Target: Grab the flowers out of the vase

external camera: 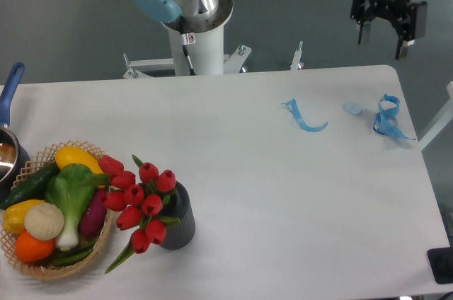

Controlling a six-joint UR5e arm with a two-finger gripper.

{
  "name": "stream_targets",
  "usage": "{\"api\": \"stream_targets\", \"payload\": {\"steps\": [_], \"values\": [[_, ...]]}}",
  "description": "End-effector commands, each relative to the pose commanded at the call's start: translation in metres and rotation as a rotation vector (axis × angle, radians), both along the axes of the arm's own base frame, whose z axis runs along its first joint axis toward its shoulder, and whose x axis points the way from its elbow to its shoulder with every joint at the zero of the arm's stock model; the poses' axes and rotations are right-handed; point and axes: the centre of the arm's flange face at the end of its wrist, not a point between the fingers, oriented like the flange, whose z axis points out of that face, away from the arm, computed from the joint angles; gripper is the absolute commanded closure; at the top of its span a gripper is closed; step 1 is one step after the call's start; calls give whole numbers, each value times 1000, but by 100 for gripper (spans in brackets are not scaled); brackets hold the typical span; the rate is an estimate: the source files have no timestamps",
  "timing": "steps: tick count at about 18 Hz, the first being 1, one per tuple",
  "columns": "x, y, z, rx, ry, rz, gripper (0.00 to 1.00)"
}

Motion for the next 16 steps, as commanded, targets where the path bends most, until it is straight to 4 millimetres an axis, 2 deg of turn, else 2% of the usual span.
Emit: {"api": "stream_targets", "payload": {"steps": [8, 11, 12, 15, 16], "values": [[1, 1, -4, -1, -6, -4, 0], [3, 3, -13, 24, -27, -10, 0], [8, 6, -21, 52, -53, -8, 0], [16, 12, -30, 139, -149, 103, 0], [19, 21, -30, 173, -180, 125, 0]]}}
